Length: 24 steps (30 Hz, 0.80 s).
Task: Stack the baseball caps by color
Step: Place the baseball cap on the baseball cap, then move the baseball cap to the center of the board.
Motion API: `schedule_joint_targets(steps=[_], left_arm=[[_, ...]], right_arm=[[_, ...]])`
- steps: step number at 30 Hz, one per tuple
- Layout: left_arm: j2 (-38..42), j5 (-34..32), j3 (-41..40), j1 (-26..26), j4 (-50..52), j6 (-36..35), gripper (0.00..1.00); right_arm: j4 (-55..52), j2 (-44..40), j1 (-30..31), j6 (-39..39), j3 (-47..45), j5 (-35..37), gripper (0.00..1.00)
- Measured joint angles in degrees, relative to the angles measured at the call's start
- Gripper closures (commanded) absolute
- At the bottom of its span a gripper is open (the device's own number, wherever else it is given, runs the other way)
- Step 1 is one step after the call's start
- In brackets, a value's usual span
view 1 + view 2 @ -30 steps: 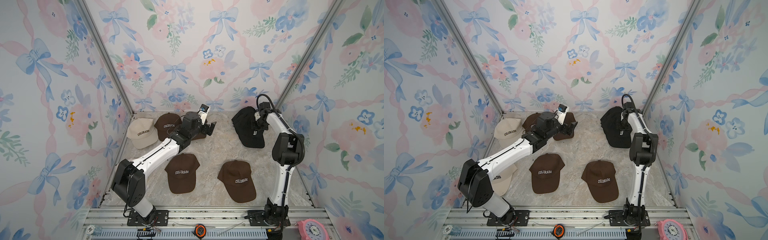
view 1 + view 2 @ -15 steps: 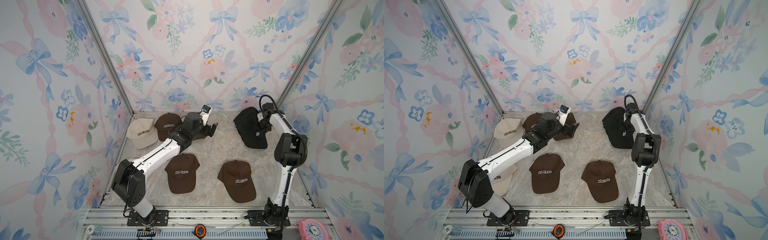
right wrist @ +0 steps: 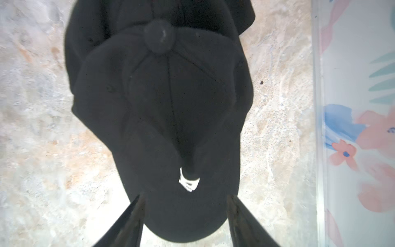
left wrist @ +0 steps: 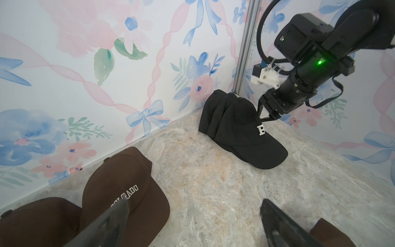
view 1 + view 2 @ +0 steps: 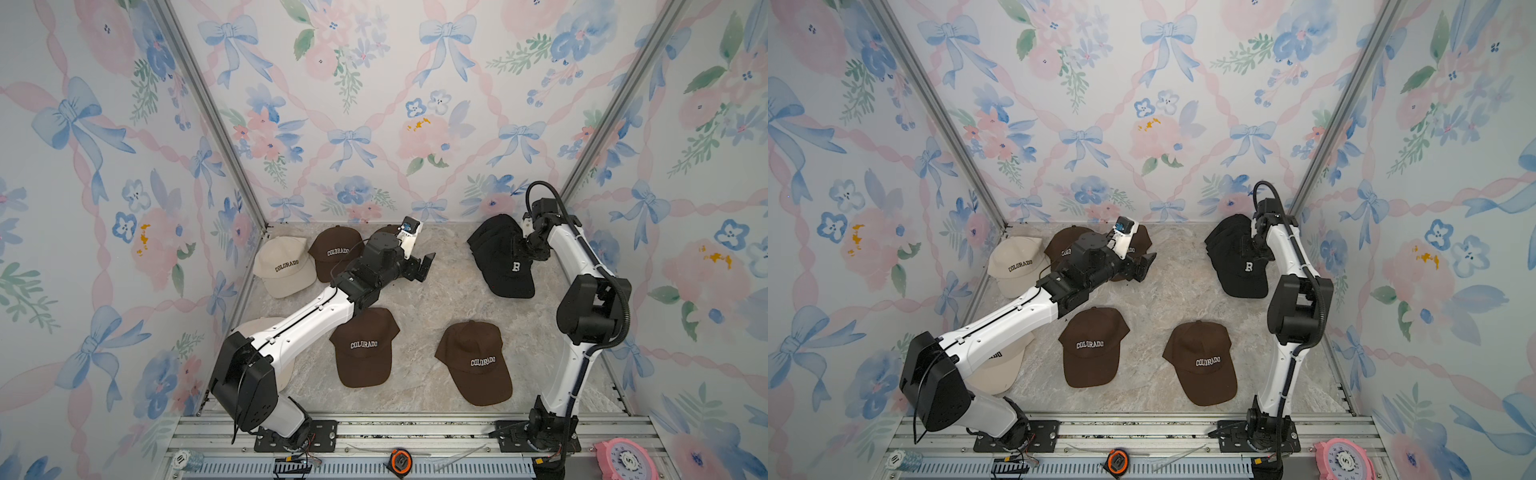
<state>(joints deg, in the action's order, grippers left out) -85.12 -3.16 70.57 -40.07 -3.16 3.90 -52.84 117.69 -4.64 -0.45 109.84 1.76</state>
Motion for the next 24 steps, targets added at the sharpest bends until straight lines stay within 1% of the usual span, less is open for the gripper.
schedule_joint_targets(steps=[5,9,15,20,24], left_arm=[[2.97,-0.68,-3.15,-1.55,0.22,0.87,0.02],[6.56,-0.87,-6.82,-2.89,0.31,1.97,0.02],[12.48,-1.07,-12.59,-4.79,0.33,4.44,0.02],[17.97,-2.21,-17.62,-7.37,0.76,7.23,0.02],[21.20,-3.19,-20.63,-9.35,1.07,9.09,0.02]], right_arm=[[-0.81,-6.32,2.27,0.02,-2.97,0.00,0.35],[-1.95,-12.09,5.40,0.11,-7.61,0.44,0.35],[-3.54,-22.12,10.03,1.99,-17.53,0.61,0.36],[-4.22,-33.51,13.66,5.16,-27.93,0.46,0.36],[-4.83,-40.94,17.31,7.87,-34.25,0.52,0.36]])
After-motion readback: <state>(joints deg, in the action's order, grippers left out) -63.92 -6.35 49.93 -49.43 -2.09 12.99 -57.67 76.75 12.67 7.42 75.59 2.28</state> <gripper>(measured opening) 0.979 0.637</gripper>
